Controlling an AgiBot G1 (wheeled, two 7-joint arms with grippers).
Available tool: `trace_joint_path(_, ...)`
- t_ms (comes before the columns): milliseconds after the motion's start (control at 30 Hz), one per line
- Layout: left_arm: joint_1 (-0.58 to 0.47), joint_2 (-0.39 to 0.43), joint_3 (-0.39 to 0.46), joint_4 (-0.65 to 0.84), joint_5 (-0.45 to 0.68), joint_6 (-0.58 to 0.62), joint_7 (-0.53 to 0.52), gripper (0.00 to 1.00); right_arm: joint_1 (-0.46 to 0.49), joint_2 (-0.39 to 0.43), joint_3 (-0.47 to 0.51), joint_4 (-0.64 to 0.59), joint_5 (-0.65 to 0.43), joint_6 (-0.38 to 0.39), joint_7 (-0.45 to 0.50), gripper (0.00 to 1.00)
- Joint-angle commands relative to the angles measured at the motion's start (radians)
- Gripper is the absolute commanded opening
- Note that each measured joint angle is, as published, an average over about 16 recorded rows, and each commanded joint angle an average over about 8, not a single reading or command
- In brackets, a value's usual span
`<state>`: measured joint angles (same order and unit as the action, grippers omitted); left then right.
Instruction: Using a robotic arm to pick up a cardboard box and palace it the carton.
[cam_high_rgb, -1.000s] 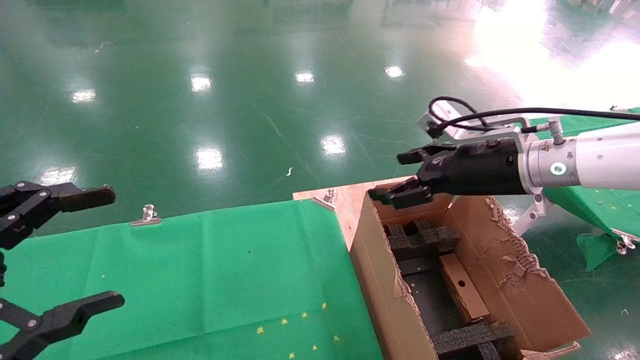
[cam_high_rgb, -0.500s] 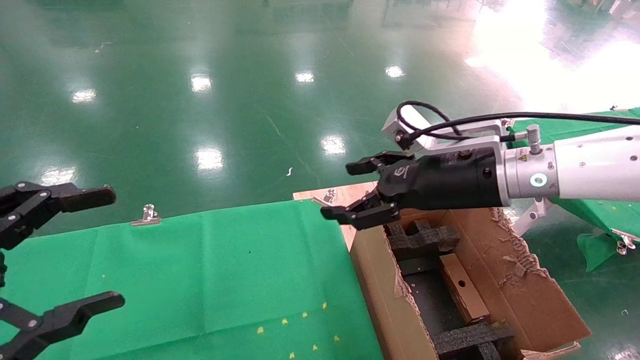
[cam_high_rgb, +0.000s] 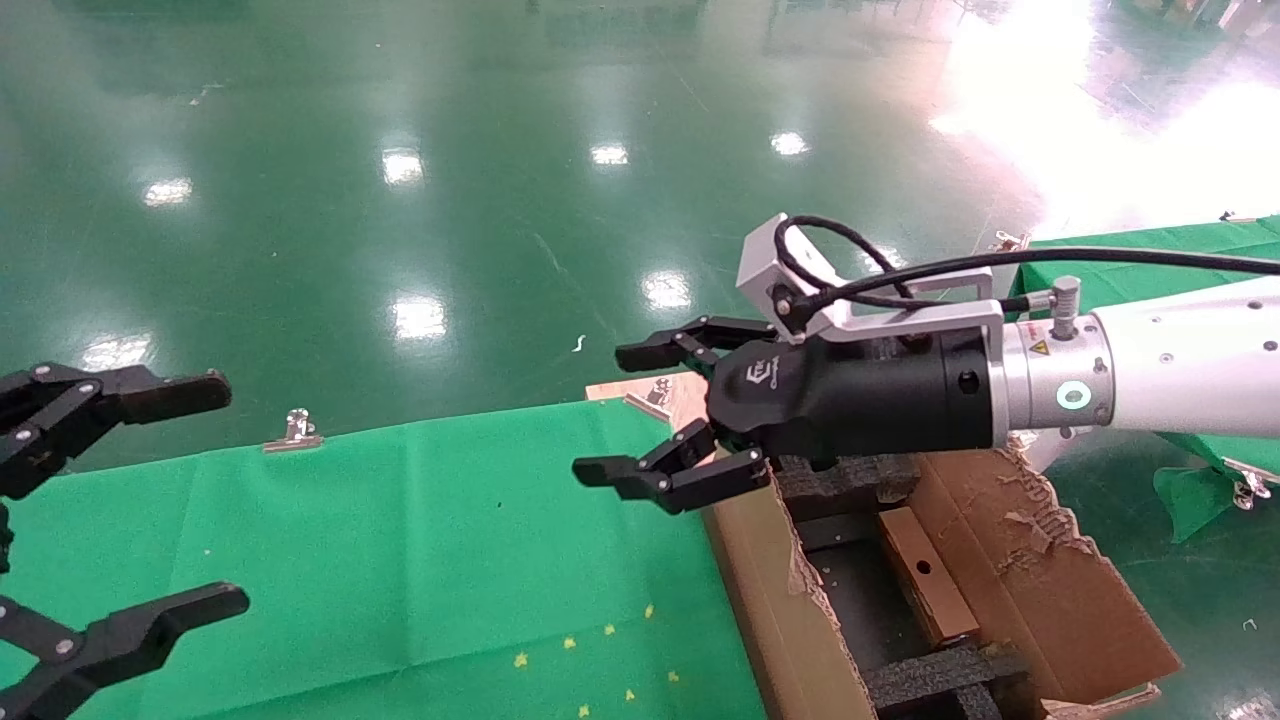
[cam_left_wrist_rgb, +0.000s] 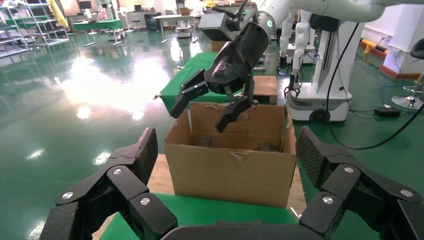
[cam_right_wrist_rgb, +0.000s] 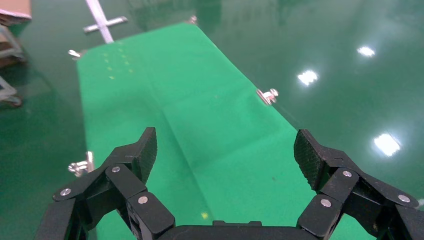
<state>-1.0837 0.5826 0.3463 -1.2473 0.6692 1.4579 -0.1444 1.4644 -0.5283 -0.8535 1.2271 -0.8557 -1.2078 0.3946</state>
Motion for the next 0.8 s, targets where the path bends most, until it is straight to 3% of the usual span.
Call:
trace_joint_path(33, 0.000, 0.000, 0.000, 0.000, 0.000, 0.000, 0.000, 1.00, -0.027, -0.006, 0.040, 0.004, 0.009, -0.020, -0.014, 1.00)
trace_joint_path(800, 0.000, 0.000, 0.000, 0.000, 0.000, 0.000, 0.000, 1.00, -0.341, -0.073, 0.502, 0.050, 0.110, -0.252, -0.181, 1.00)
